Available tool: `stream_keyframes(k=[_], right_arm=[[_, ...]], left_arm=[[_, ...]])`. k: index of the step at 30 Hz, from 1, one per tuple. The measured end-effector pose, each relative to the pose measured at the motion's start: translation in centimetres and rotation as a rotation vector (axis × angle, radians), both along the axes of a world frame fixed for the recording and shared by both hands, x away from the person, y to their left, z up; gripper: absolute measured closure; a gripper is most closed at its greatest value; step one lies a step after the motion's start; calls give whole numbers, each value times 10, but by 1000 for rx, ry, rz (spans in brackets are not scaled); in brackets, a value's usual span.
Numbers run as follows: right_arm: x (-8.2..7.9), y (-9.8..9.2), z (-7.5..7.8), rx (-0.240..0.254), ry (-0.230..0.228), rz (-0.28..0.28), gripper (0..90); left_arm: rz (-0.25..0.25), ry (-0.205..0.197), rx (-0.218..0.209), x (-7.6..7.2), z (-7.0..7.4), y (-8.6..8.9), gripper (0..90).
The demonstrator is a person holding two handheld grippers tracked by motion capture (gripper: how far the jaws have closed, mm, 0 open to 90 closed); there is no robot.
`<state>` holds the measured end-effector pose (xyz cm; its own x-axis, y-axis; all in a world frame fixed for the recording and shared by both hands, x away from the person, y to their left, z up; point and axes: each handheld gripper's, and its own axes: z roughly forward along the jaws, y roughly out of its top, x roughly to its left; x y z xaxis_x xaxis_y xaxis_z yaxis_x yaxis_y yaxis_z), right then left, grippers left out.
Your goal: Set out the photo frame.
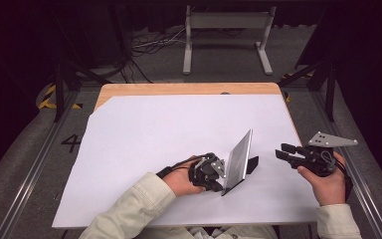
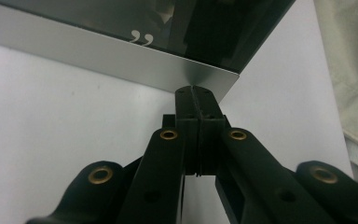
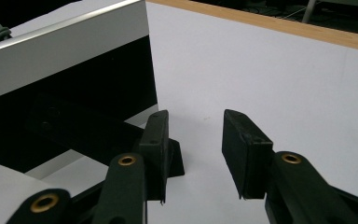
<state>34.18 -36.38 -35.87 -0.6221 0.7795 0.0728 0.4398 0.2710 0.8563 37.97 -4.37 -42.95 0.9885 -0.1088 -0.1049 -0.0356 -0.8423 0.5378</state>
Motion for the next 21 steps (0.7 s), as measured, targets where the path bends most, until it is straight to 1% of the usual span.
stream_keyframes(k=[1,2,6,9,15,21], right_arm=[[0,0,0,0,1,1,619],[0,-1,0,0,1,-1,619],[-1,-2,1,1,-1,-5,619],[-2,-4,2,1,-3,-7,619],[-4,-8,5,3,-5,-18,621],[-5,-11,6,7,-7,-30,623]], left_arm=[[-2,1,5,-1,0,-3,900],[-10,-7,-1,-2,0,-6,900],[-21,-8,2,-4,0,-16,900],[-23,-11,-1,-5,1,-23,900],[-3,-16,-6,-4,1,-36,900],[4,-21,-26,-6,0,-47,900]])
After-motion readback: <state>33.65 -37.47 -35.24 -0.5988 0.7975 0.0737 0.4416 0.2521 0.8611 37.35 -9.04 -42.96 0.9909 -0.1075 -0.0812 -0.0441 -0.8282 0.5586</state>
